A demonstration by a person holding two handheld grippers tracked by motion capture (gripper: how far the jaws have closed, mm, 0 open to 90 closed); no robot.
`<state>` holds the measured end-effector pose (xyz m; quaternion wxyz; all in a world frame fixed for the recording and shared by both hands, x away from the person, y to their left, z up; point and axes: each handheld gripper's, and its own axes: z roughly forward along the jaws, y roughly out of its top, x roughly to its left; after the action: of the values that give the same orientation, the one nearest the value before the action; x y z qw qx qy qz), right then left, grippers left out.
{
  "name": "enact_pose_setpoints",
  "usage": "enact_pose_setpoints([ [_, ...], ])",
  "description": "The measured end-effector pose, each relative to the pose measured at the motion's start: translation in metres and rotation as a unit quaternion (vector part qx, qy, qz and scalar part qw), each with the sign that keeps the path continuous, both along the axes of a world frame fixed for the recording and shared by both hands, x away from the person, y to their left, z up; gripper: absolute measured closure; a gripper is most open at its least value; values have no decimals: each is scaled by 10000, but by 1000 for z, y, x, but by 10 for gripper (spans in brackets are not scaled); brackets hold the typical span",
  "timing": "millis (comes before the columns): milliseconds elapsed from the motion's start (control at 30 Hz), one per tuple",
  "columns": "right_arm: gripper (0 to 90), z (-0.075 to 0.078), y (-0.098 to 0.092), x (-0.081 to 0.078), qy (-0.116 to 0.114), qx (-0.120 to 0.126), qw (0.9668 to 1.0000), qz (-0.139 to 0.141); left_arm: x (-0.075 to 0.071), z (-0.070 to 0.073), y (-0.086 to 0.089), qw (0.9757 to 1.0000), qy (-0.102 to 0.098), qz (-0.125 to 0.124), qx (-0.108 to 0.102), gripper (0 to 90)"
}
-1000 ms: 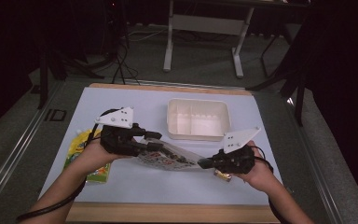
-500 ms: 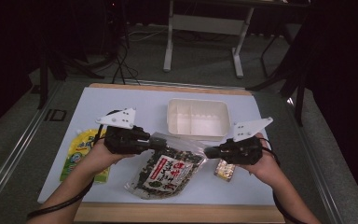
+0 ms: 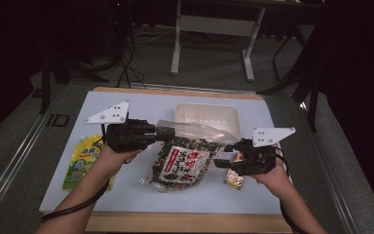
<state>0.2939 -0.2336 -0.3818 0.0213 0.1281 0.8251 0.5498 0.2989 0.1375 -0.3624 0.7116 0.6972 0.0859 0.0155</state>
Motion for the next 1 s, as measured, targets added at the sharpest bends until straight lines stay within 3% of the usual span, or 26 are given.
enact_pose_setpoints([
  [100,489,0,-1,2,-10,107,9999,-20,1,-1,-2,9997,-29,18,-225,828],
  [200,503,-1,1,5,58,204,9998,28,1,-2,-5,9995,-41,44,-294,829],
  [333,542,-3,3,7,81,256,9996,77,4,-5,-9,9992,-13,-100,-396,829],
  [433,586,-4,4,8,158,274,9994,159,5,-7,-11,9993,-11,-126,-341,827],
  [533,707,-5,4,8,295,257,9984,412,8,-8,-9,9992,8,-265,-308,823],
  [633,750,-4,4,7,392,212,9968,666,11,-9,-7,9990,29,-409,-203,814],
  [933,769,1,6,3,354,46,9963,778,12,-7,-3,9992,-66,-373,120,772],
  [1000,771,3,6,2,304,27,9966,768,11,-5,-3,9993,-130,-245,244,735],
])
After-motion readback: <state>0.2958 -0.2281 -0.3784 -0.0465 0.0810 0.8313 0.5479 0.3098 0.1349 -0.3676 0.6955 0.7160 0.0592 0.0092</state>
